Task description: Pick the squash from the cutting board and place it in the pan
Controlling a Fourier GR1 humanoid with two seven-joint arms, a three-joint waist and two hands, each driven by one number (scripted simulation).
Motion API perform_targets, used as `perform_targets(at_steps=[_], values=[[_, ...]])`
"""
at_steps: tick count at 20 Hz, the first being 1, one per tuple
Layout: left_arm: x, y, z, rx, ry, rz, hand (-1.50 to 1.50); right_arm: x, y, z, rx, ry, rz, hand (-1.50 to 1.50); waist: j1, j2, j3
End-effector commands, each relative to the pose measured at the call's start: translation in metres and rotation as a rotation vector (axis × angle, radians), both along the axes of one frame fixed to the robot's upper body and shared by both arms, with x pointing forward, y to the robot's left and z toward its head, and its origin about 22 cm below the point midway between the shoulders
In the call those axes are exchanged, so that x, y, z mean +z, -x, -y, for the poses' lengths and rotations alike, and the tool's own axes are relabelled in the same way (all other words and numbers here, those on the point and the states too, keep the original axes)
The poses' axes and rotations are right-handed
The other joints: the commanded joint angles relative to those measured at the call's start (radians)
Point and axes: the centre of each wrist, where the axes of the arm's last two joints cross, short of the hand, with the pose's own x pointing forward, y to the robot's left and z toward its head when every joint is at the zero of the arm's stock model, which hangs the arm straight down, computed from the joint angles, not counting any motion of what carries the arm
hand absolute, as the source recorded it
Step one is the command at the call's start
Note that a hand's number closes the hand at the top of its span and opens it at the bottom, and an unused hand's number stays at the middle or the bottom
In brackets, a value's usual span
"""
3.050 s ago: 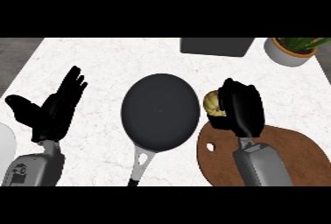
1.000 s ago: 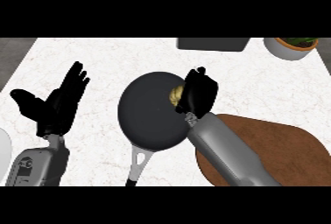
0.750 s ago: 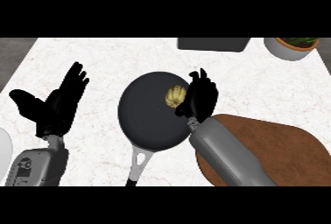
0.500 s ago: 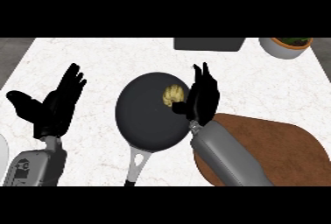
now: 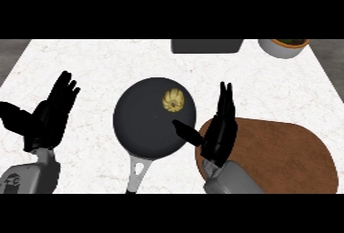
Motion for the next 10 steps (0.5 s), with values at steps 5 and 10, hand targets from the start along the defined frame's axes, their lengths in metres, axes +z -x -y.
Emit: perform_targets(at_steps=[5, 10], values=[[-0.003, 0.015, -0.013, 0.01, 0.009, -0.005, 0.0, 0.0, 0.119, 0.002, 0.055, -0.258, 0.126, -1.5, -0.006, 0.0, 0.0], [-0.005, 0.014, -0.005, -0.008, -0.007, 0.0, 0.0, -0.001, 0.16, 0.031, 0.052, -0.214, 0.148, -1.5, 0.005, 0.007, -0.001]])
